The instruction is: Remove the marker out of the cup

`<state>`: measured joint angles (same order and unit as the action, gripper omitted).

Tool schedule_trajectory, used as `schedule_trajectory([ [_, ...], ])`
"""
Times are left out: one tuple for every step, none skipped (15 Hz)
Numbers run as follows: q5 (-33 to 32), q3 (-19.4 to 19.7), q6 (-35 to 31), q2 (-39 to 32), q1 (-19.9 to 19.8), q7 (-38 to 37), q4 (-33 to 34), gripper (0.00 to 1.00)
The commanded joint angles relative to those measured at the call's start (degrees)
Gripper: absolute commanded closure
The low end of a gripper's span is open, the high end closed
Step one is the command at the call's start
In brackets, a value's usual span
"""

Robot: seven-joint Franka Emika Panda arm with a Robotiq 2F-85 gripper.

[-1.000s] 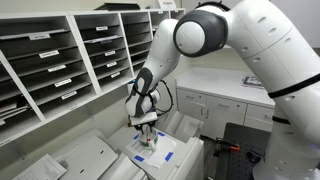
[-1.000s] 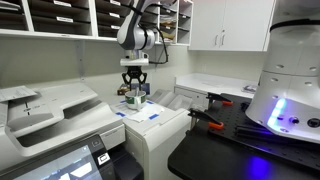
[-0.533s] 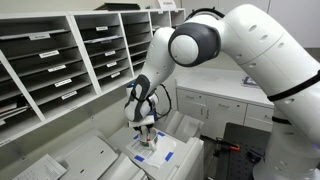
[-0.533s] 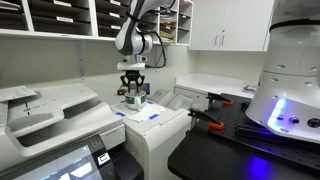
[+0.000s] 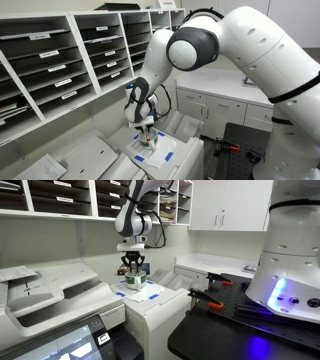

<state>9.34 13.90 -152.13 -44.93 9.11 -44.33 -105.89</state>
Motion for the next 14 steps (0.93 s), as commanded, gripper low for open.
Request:
schedule_trajectory([
  [-0.6, 1.4, 0.2, -0.6, 1.3, -1.8, 0.8, 0.65],
  [-0.6, 1.5, 0.1, -0.7, 1.4, -1.8, 0.8, 0.66],
  [-0.6, 1.6, 0.0, -0.7, 1.5, -1.8, 0.8, 0.66],
  [-0.7, 1.7, 0.1, -0.7, 1.5, -1.8, 0.8, 0.65],
  [-0.7, 1.8, 0.1, -0.7, 1.6, -1.8, 0.9, 0.63],
  [-0.9, 2.0, 0.1, -0.8, 1.8, -1.9, 0.9, 0.61],
  [-0.9, 2.0, 0.2, -0.8, 1.8, -1.8, 0.9, 0.60],
  [-1.0, 2.1, 0.3, -0.8, 1.9, -1.8, 1.0, 0.57],
  [-1.0, 2.2, 0.3, -0.9, 1.9, -1.8, 1.0, 0.57],
  [-1.0, 2.2, 0.3, -0.9, 1.9, -1.7, 1.0, 0.55],
  [-1.0, 2.3, 0.4, -1.0, 2.0, -1.8, 1.0, 0.55],
  [-1.1, 2.3, 0.5, -1.0, 2.1, -1.8, 1.1, 0.58],
  [-1.0, 2.4, 0.5, -1.0, 2.1, -1.8, 1.1, 0.65],
  [-1.0, 2.4, 0.5, -1.1, 2.1, -1.8, 1.1, 0.81],
])
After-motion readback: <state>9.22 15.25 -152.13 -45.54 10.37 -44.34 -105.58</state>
